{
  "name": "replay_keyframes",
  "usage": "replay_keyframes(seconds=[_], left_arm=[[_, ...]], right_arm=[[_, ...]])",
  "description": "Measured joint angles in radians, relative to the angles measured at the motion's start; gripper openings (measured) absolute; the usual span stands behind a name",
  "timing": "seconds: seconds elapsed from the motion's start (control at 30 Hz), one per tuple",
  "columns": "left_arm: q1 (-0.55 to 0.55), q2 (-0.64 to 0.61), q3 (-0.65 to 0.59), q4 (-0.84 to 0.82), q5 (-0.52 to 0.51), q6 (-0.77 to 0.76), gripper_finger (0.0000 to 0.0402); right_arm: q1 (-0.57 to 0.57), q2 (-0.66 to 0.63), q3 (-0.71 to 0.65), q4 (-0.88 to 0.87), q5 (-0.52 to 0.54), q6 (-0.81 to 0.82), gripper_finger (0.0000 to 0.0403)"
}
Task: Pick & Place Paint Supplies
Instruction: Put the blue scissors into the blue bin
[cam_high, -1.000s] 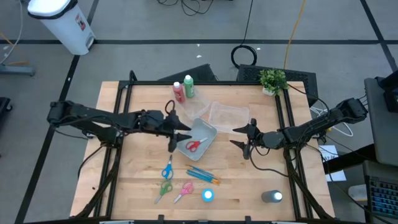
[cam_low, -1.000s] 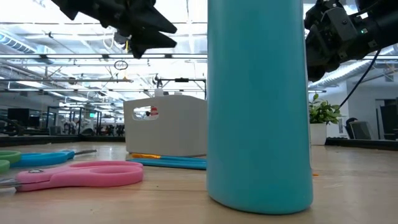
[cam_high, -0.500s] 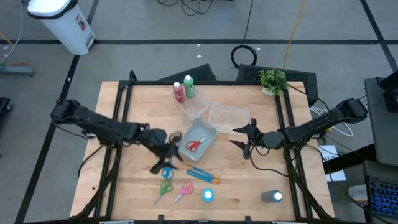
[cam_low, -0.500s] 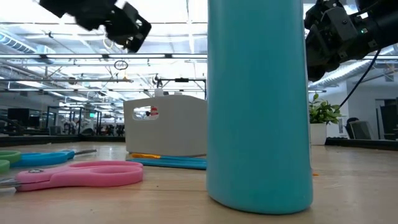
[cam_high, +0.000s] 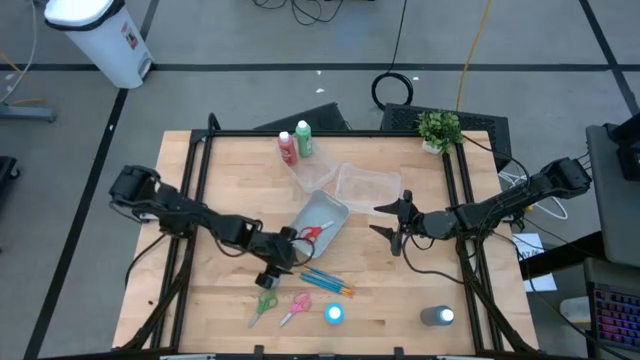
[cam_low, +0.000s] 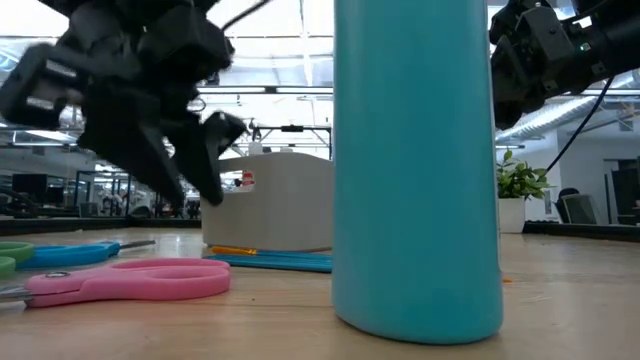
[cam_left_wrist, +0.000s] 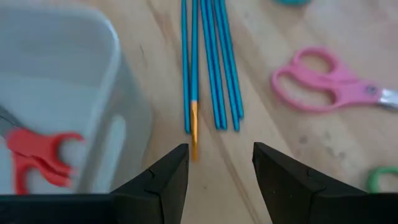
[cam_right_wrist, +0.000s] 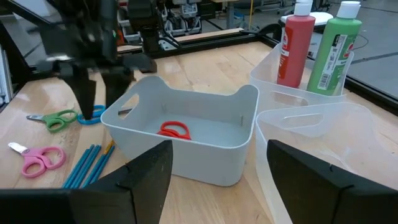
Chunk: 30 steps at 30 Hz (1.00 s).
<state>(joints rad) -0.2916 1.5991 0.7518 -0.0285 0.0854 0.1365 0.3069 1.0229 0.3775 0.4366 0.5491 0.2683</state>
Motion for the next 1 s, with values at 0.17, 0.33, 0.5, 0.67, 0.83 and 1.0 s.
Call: replay_keyframes(seconds=[0.17,0.33,0.5,0.67,0.83,1.0], left_arm=[[0.015,0.031,0.002,0.047,0.049,0.0,0.0186],[0.023,0.032,0.001,0.039,0.054,-0.004,0.0186],[0.023,0.032,0.001,0.039,0.052,0.0,0.0186],[0.023,0.032,0.008,0.038,0.023,0.044,0.0186],[0.023,0.032,0.02,0.036,-0.001,0.072,0.0186],[0.023,0.013,0.027,-0.009,-0.001,0.064,0.0186]], right_arm=[[0.0,0.0,0.0,0.001,0.0,-0.011,0.0251],[0.0,0.0,0.0,0.0,0.0,-0.019,0.0251],[0.0,0.0,0.0,0.0,0.0,-0.019,0.0251],[0.0,0.0,0.0,0.0,0.0,-0.019,0.0251],[0.0,0.0,0.0,0.0,0.0,-0.019,0.0251],[0.0,0.0,0.0,0.0,0.0,-0.019,0.0251]])
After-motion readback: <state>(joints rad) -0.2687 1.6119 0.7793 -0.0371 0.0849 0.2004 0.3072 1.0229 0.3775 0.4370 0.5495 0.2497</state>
